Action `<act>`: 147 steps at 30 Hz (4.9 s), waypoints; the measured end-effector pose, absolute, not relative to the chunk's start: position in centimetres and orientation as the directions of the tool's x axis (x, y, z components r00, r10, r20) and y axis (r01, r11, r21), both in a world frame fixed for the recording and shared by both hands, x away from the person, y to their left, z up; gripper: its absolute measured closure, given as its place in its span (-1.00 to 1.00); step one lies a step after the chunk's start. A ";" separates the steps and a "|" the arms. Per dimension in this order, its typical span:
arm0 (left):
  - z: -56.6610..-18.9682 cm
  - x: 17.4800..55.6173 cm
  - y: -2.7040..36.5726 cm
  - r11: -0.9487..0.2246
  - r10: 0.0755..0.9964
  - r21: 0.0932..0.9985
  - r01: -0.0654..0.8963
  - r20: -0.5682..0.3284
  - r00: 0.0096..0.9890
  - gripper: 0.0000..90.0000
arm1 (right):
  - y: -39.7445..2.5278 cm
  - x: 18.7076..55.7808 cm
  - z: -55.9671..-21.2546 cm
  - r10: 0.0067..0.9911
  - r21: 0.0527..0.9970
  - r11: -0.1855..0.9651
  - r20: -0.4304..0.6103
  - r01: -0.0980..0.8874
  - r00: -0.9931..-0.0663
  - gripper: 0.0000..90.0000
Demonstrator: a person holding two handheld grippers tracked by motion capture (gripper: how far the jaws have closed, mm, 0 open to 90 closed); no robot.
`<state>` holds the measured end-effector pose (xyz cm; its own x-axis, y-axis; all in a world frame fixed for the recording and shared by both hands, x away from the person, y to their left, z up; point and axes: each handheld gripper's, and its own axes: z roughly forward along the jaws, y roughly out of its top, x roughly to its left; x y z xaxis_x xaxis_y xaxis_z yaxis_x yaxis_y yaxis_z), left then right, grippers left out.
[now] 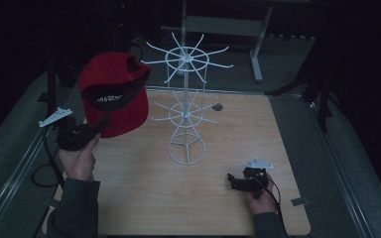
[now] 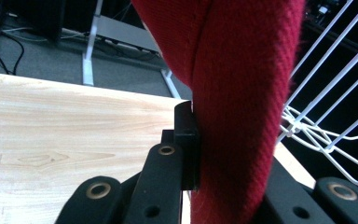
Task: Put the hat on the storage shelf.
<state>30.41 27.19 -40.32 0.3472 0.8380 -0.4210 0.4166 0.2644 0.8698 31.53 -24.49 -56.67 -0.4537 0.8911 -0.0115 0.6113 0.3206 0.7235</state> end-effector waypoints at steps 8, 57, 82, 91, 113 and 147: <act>-39.9 30.4 27.1 0.261 0.839 0.875 0.408 -0.415 0.353 0.90 | -24.5 31.5 -56.7 0.891 0.723 0.321 -0.012 0.612 -0.454 -0.70; -37.2 30.9 26.8 0.301 0.818 0.888 0.346 -0.427 0.384 0.90 | -24.5 31.5 -56.7 0.891 0.723 0.321 -0.011 0.612 -0.454 -0.70; -36.4 31.0 26.4 0.345 0.794 0.882 0.321 -0.457 0.401 0.90 | -24.5 31.5 -56.7 0.891 0.723 0.321 -0.012 0.612 -0.454 -0.70; -36.0 31.2 26.1 0.348 0.790 0.884 0.313 -0.456 0.410 0.90 | -24.5 31.5 -56.7 0.891 0.723 0.321 -0.011 0.612 -0.454 -0.70; -35.2 31.2 25.9 0.352 0.778 0.887 0.299 -0.455 0.432 0.90 | -24.5 31.5 -56.7 0.891 0.723 0.321 -0.012 0.612 -0.454 -0.70; -35.2 31.0 25.3 0.344 0.761 0.892 0.292 -0.447 0.470 0.90 | -24.5 31.5 -56.7 0.891 0.722 0.321 -0.012 0.612 -0.454 -0.70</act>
